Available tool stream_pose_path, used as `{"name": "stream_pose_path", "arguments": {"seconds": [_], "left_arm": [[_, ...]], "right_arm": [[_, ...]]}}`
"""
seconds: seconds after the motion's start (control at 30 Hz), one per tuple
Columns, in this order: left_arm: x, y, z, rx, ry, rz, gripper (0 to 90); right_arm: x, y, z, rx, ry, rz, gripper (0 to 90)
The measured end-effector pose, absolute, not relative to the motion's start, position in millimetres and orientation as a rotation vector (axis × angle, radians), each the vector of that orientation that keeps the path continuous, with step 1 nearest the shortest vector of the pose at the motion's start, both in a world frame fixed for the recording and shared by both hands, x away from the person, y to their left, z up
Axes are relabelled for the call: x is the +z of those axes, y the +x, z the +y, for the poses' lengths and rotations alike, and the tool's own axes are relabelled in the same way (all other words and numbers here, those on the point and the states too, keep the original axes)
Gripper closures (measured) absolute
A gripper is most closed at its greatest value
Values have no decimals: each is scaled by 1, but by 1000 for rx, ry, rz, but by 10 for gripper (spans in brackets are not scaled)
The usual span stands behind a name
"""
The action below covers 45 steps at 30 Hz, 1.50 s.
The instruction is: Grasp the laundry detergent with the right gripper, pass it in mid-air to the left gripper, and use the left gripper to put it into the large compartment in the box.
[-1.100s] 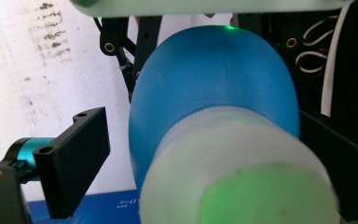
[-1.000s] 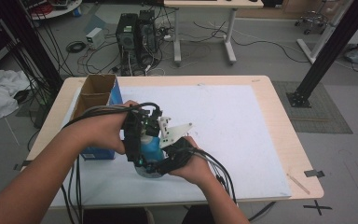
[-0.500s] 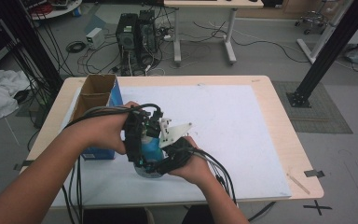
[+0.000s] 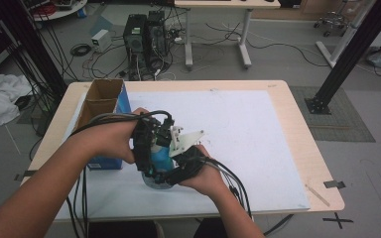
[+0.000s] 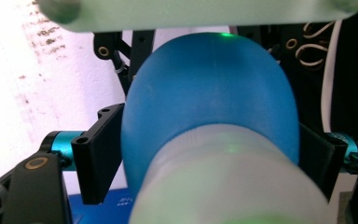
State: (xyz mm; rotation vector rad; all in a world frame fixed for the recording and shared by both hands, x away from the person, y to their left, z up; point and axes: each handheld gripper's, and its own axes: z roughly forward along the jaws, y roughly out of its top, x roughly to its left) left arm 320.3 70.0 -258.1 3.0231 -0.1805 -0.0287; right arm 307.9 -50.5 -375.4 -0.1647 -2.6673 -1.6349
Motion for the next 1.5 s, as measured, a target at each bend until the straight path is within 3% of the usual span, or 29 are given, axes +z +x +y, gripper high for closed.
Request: {"name": "stream_pose_path", "arguments": {"seconds": [0.3, 0.37, 0.73, 1.07, 1.5], "left_arm": [[-257, 320, 69, -26, 3026, -183, 246], [-257, 320, 68, -39, 3027, -190, 286], [-258, 320, 67, -42, 3035, -191, 301], [-258, 320, 68, -60, 3047, -183, 384], [-259, 321, 69, -77, 3050, -169, 391]], "right_arm": [[-375, 308, -51, -1640, -168, -2663, 473], [-374, 307, -51, -1636, -171, -2661, 473], [-375, 307, -51, -1632, -163, -2664, 473], [-375, 307, -50, -1640, -160, -2653, 474], [-375, 306, -48, -1639, -162, -2647, 475]]}}
